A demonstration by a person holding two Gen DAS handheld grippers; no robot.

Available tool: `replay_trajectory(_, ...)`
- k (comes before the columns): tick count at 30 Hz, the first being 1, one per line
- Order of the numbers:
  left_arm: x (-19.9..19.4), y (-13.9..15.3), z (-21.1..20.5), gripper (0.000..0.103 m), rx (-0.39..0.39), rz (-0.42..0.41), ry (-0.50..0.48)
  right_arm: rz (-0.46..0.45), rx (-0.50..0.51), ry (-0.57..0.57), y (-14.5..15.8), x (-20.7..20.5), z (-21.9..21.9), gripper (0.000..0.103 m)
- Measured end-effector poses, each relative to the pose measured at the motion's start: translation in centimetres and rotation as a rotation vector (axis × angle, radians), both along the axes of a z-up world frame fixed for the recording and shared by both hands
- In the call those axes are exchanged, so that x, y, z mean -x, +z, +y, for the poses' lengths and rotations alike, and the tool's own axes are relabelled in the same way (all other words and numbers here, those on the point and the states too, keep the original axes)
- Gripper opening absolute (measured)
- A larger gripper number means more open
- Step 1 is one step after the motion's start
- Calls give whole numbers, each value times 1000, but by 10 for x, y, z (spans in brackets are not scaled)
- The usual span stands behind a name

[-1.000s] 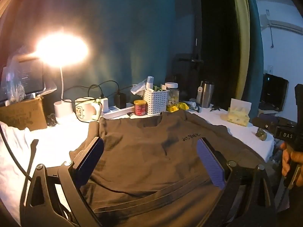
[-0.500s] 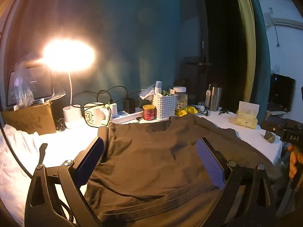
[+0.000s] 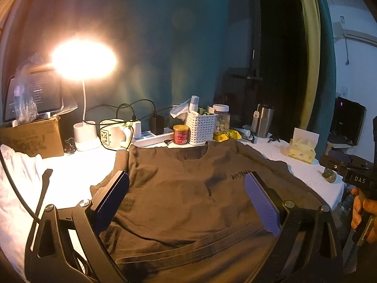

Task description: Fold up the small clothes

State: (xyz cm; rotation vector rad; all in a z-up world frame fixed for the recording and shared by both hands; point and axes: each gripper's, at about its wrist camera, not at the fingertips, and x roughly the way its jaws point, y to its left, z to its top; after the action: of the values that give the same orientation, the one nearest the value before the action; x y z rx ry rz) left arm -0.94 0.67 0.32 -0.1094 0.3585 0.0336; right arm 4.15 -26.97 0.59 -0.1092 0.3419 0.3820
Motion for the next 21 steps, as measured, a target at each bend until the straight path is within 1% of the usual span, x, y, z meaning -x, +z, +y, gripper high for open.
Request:
replay_trajectory(6,0,2,2,98,13,-4,1,0,1,-2,-1,0,-1,76)
replay_trajectory(10,-1,2,1,102,-1,5,24,2,3,-11,-3,-3,-4,76)
replay_trajectory(15,1,5,-2,102,-19,-13,38,2,9,-17,-1,-2,-3,76)
replay_trajectory(17,2,5,-4,102,-25,-11,31,0,10,-19,0,-2,-2,76)
replay_trajectory(21,2,5,-3,102,-13,-5,15,-1,11,-18,1,-1,-2,76)
